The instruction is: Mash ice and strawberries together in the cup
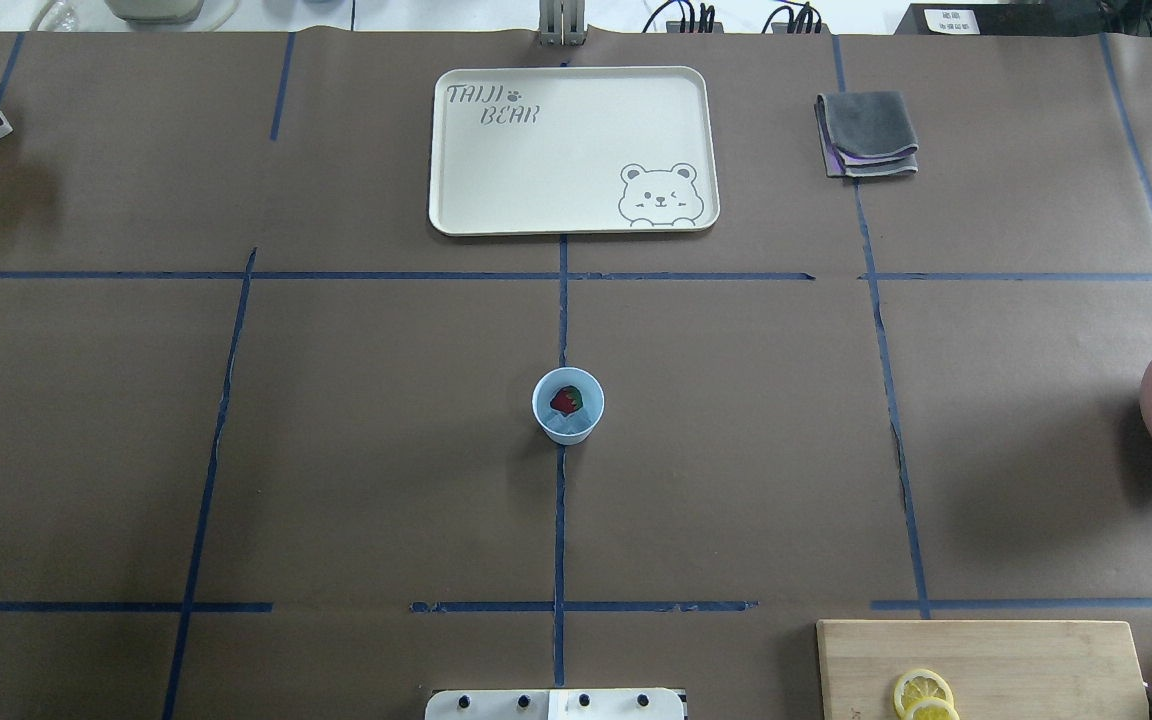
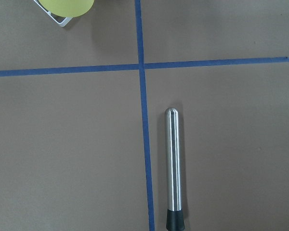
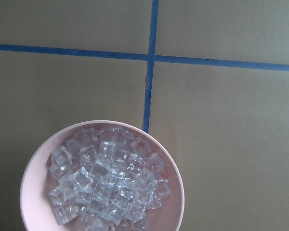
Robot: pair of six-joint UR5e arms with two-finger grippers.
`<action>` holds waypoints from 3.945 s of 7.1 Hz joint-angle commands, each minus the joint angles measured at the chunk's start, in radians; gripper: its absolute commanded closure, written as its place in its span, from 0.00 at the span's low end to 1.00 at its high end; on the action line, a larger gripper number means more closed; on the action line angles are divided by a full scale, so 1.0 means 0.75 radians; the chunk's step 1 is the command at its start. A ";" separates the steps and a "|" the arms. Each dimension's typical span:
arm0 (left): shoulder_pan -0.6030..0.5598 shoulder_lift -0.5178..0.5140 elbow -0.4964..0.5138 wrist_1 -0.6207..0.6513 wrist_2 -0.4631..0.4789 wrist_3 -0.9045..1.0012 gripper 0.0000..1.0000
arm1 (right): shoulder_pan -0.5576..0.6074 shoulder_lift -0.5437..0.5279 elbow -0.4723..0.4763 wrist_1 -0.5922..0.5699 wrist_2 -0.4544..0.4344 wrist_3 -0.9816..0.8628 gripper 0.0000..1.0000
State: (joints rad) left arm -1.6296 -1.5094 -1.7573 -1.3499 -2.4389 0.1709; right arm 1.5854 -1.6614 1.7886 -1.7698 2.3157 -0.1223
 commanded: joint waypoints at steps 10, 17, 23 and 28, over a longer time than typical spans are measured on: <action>0.052 0.010 -0.046 -0.002 -0.002 0.009 0.00 | -0.069 0.012 -0.024 0.093 0.001 0.001 0.00; 0.052 0.014 -0.013 -0.035 0.010 0.009 0.00 | -0.069 0.018 -0.024 0.096 0.005 0.004 0.00; 0.050 0.020 0.014 -0.037 0.008 0.005 0.00 | -0.069 0.025 -0.059 0.098 0.005 0.004 0.00; 0.050 0.020 0.013 -0.037 0.008 0.007 0.00 | -0.069 0.025 -0.047 0.100 0.007 0.004 0.00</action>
State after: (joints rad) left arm -1.5923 -1.4941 -1.7479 -1.3775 -2.4324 0.1758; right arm 1.5340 -1.6429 1.7510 -1.6953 2.3201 -0.1197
